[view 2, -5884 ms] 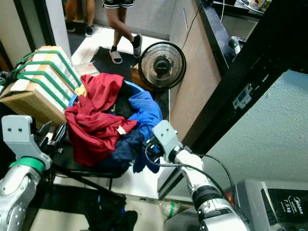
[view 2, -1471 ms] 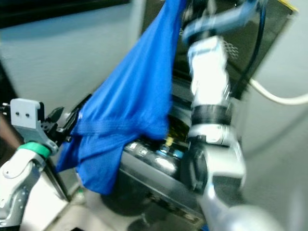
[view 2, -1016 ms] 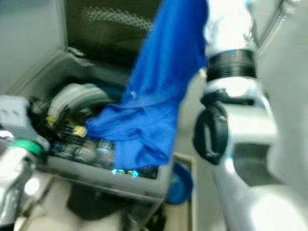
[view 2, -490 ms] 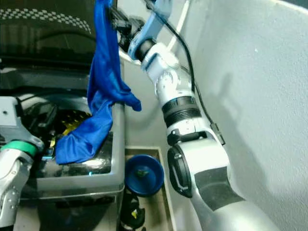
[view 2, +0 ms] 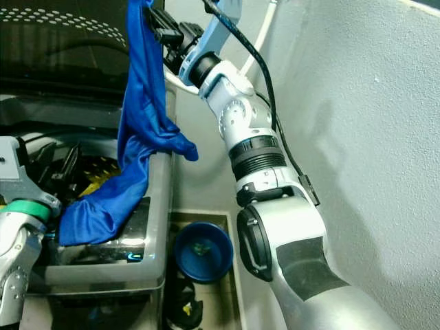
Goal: Clothes washing
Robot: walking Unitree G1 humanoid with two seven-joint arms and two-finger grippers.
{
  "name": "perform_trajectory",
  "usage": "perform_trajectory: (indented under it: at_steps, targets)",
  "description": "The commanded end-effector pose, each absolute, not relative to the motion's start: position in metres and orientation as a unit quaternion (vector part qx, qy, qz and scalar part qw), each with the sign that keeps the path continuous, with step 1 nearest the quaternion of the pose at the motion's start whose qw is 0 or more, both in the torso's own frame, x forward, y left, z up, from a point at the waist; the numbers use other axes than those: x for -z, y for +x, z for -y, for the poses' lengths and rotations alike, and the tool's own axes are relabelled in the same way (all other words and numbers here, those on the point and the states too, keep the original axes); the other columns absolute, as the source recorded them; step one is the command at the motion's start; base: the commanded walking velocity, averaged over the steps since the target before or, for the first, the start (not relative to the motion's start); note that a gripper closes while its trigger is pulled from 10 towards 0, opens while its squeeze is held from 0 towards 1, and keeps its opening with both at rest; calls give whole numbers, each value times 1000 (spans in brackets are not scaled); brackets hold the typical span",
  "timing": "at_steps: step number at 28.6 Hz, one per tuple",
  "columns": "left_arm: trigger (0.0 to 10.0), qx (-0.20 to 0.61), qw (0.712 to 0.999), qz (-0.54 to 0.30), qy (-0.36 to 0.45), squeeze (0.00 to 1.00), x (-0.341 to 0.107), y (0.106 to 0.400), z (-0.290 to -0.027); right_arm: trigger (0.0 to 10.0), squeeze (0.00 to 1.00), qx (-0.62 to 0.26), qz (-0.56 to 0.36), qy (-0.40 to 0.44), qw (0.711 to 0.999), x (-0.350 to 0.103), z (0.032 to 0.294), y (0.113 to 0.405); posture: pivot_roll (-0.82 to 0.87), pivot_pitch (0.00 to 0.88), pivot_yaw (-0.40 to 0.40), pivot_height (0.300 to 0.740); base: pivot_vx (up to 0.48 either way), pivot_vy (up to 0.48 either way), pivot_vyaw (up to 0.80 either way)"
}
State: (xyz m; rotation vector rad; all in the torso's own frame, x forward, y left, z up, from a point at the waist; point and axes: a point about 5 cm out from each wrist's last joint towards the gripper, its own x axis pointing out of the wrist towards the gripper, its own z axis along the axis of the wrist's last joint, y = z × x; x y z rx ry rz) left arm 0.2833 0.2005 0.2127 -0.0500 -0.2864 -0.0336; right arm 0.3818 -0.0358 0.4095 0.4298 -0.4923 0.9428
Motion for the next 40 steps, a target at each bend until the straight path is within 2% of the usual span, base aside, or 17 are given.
perform_trajectory:
  at_steps: [1,2,3,4,5,6,8,9,11,12,14,15,16,21,24,34,40]
  targets:
    - [10000,13,992,121,-29,0,-203,283,-200,10000,0,-453,342,226,792,-479,49,357,121,0,-89,740,0,0,0]
    - [10000,13,992,121,-29,0,-203,283,-200,10000,0,-453,342,226,792,-479,49,357,121,0,-89,740,0,0,0]
    - [10000,11,992,120,-30,0,-203,283,-200,10000,0,-434,387,278,765,-510,64,346,121,0,-89,740,0,0,0]
    - [10000,10,992,119,-29,0,-202,283,-200,10000,0,-405,427,370,719,-544,94,334,128,0,-104,740,0,0,0]
    - [10000,10,992,119,-29,0,-202,283,-200,10000,0,-405,427,370,719,-544,94,334,128,0,-104,740,0,0,0]
    - [10000,9,992,119,-28,0,-202,282,-200,10000,0,-388,449,436,677,-564,116,324,128,0,-104,740,0,0,0]
    - [10000,9,992,119,-28,0,-202,282,-200,10000,0,-388,449,436,677,-564,116,324,128,0,-104,740,0,0,0]
    - [10000,7,993,119,-27,0,-202,282,-200,10000,0,-381,456,470,652,-576,132,317,128,0,-104,740,0,0,0]
    - [10000,5,993,119,-26,0,-201,281,-200,10000,0,-379,450,451,671,-578,134,317,132,0,-117,740,0,0,0]
    - [10000,4,993,119,-26,0,-200,280,-200,10000,0,-382,434,413,704,-573,127,321,128,0,-118,740,0,0,0]
    - [10000,4,993,119,-27,0,-199,280,-199,10000,0,-402,368,333,769,-547,98,339,128,0,-118,740,0,0,0]
    - [10000,4,993,119,-27,0,-199,280,-199,10000,0,-402,368,333,769,-547,98,339,128,0,-118,740,0,0,0]
    - [10000,4,992,119,-28,0,-200,281,-198,10000,0,-426,300,296,801,-516,69,355,127,0,-114,740,0,0,0]
    - [10000,4,992,119,-27,0,-201,282,-198,10000,0,-459,222,251,823,-476,31,367,126,0,-111,740,0,0,0]
    - [10000,-1,993,117,-25,0,-200,281,-200,10000,0,-474,205,246,821,-467,20,368,128,0,-112,740,0,0,0]
    - [10000,-30,992,124,-13,0,-205,274,-210,10000,0,-484,185,253,817,-461,15,369,143,2,-131,740,0,0,0]
    - [10000,-25,992,126,-13,0,-206,274,-210,10000,0,-483,181,253,819,-459,16,370,142,1,-125,740,0,480,0]
